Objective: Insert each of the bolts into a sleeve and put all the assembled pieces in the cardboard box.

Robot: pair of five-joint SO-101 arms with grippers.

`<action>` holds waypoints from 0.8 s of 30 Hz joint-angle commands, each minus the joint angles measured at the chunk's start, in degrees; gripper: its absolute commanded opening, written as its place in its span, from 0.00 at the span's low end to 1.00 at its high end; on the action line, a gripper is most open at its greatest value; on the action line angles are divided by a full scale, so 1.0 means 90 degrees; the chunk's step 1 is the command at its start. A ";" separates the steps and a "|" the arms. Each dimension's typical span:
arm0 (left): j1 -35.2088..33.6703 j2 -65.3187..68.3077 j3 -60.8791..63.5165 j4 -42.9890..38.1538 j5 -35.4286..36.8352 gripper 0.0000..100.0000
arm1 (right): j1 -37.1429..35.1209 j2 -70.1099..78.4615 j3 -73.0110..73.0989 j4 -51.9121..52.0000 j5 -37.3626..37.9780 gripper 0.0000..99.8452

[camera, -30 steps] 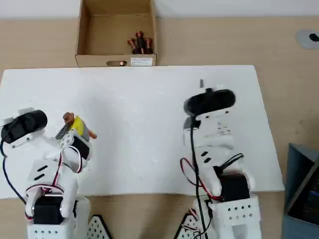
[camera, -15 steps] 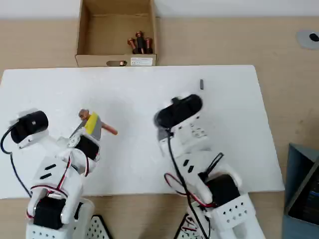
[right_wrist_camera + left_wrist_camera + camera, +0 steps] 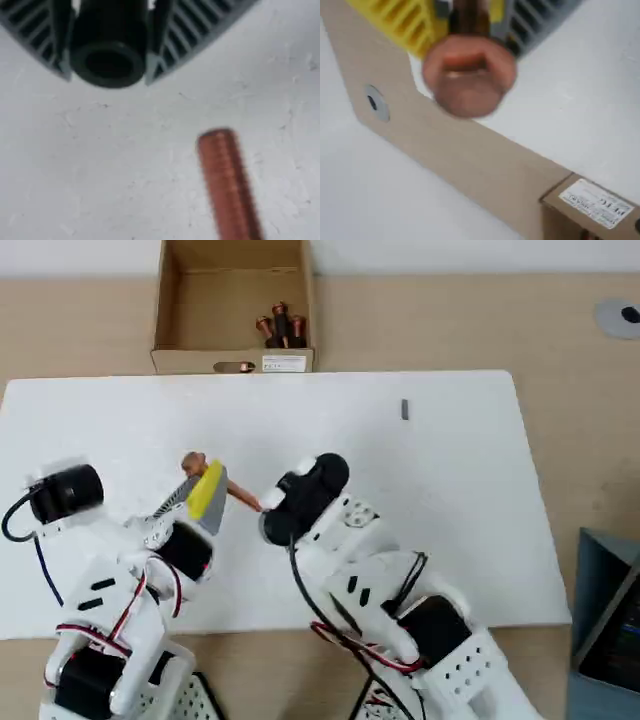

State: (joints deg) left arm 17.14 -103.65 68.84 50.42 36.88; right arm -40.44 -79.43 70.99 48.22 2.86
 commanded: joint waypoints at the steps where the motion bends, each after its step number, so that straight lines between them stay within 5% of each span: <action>1: 0.0059 -0.0034 -0.0420 -0.0205 0.0029 0.00 | -0.0269 -0.0063 -0.0249 -0.0176 0.0195 0.01; 24: 0.0078 -0.0063 0.0215 -0.0381 0.0029 0.00 | -0.0698 -0.0063 -0.0562 -0.0703 0.0772 0.01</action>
State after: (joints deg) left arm 17.14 -103.82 70.95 48.13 36.88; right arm -46.15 -79.43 70.20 43.56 9.45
